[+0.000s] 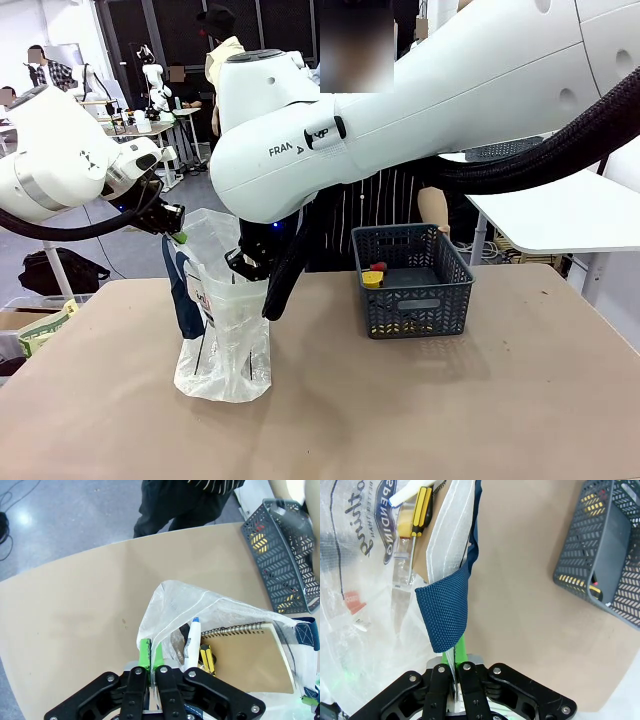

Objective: Transfer purchased items from the store into the shopping bag.
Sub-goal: Move the Reusable shopping bag to the right side of the table.

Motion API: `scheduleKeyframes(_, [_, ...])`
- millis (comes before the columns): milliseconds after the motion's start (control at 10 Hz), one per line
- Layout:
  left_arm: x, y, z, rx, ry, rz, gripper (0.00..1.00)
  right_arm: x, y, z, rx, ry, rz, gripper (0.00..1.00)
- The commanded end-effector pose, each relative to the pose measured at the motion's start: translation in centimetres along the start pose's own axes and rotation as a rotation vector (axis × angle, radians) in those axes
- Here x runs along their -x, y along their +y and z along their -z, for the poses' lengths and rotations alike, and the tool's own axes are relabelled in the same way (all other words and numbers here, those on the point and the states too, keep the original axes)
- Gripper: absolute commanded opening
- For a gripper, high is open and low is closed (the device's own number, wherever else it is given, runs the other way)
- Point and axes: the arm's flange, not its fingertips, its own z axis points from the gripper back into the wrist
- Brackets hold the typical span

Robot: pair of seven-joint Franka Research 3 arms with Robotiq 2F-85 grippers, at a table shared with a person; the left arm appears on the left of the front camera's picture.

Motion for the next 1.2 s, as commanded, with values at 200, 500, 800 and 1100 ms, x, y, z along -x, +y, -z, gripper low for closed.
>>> scheduleKeyframes(200, [0.22, 0.17, -0.38, 0.002, -0.006, -0.014, 0.0, -0.01, 0.02, -0.11, -0.007, -0.005, -0.012, 0.0])
scheduleKeyframes(500, [0.22, 0.17, -0.38, 0.002, -0.006, -0.014, 0.0, -0.01, 0.02, -0.11, -0.007, -0.005, -0.012, 0.0])
scheduleKeyframes(800, [0.22, 0.17, -0.38, 0.002, -0.006, -0.014, 0.0, -0.01, 0.02, -0.11, -0.007, -0.005, -0.012, 0.0])
scheduleKeyframes(1100, [0.22, 0.17, -0.38, 0.002, -0.006, -0.014, 0.0, -0.01, 0.02, -0.11, -0.007, -0.005, -0.012, 0.0])
